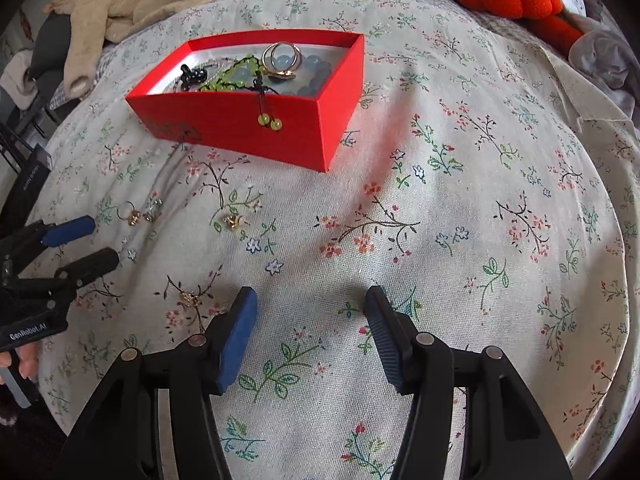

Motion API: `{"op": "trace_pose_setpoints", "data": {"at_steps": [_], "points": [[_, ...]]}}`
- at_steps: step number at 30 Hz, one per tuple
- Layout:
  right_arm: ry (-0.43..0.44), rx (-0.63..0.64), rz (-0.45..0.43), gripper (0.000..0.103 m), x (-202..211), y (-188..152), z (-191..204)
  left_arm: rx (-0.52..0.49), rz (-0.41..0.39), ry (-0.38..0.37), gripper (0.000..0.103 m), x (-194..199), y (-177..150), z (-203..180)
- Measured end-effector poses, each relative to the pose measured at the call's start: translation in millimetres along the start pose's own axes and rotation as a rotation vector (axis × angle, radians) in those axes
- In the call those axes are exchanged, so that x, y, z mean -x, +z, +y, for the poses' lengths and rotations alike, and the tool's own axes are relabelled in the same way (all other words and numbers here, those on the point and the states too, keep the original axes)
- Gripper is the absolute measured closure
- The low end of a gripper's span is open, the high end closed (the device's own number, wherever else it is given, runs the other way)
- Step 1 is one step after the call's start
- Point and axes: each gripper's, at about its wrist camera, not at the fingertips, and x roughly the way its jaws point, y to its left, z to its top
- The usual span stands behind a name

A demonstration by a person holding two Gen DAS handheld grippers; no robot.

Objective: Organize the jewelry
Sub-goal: 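Grasp the small gold earring with the left tool while the right tool grasps a gold ring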

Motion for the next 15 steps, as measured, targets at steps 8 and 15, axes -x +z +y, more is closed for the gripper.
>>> {"op": "trace_pose_setpoints", "data": {"at_steps": [8,15], "points": [[-0.006,0.031,-0.004,0.042,0.6,1.6,3.4,-0.032,0.003,-0.045,0.074,-9.2,7.9,-10.7],[-0.012,0.03,-0.006,0.042,-0.7,2.4,6.3,-0.053,0.005,-0.009,0.084,-15.9,13.1,-20.1]]}}
